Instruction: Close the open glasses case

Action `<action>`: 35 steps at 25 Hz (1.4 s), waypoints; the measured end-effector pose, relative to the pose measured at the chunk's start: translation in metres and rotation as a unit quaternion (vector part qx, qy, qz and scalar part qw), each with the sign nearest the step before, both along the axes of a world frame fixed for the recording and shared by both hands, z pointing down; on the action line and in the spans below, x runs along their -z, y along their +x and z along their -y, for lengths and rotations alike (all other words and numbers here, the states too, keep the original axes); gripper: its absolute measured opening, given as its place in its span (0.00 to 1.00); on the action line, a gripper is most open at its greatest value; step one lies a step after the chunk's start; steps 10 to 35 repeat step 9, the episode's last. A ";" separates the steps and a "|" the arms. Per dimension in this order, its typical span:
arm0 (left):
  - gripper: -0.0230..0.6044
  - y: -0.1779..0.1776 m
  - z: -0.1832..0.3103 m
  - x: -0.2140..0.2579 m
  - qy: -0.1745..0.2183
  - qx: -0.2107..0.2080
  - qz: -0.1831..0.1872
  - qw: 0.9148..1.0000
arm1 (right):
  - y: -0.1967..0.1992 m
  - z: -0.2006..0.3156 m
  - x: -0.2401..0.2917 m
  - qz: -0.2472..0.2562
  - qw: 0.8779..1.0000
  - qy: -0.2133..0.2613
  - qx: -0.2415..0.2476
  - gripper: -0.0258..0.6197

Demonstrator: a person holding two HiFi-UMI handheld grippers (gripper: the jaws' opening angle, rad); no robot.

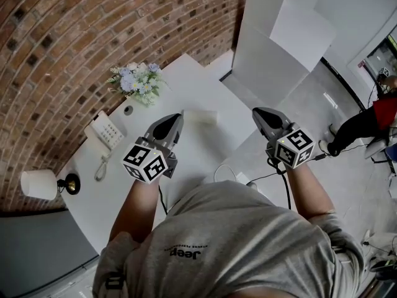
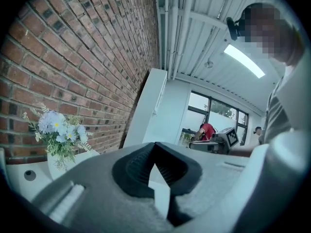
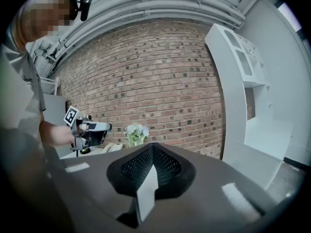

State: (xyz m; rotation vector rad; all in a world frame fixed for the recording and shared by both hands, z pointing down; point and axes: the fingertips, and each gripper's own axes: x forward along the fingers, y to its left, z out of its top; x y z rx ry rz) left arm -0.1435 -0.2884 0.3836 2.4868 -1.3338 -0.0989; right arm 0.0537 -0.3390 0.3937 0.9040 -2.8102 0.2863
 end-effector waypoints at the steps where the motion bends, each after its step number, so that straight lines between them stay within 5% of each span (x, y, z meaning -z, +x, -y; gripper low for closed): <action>1: 0.03 0.000 0.000 0.000 0.000 0.000 0.000 1.000 | 0.000 0.000 0.000 -0.001 1.000 0.000 0.000 0.05; 35: 0.03 0.000 0.000 0.001 -0.004 -0.001 0.001 1.000 | -0.003 -0.001 0.003 0.001 1.000 -0.004 0.005 0.05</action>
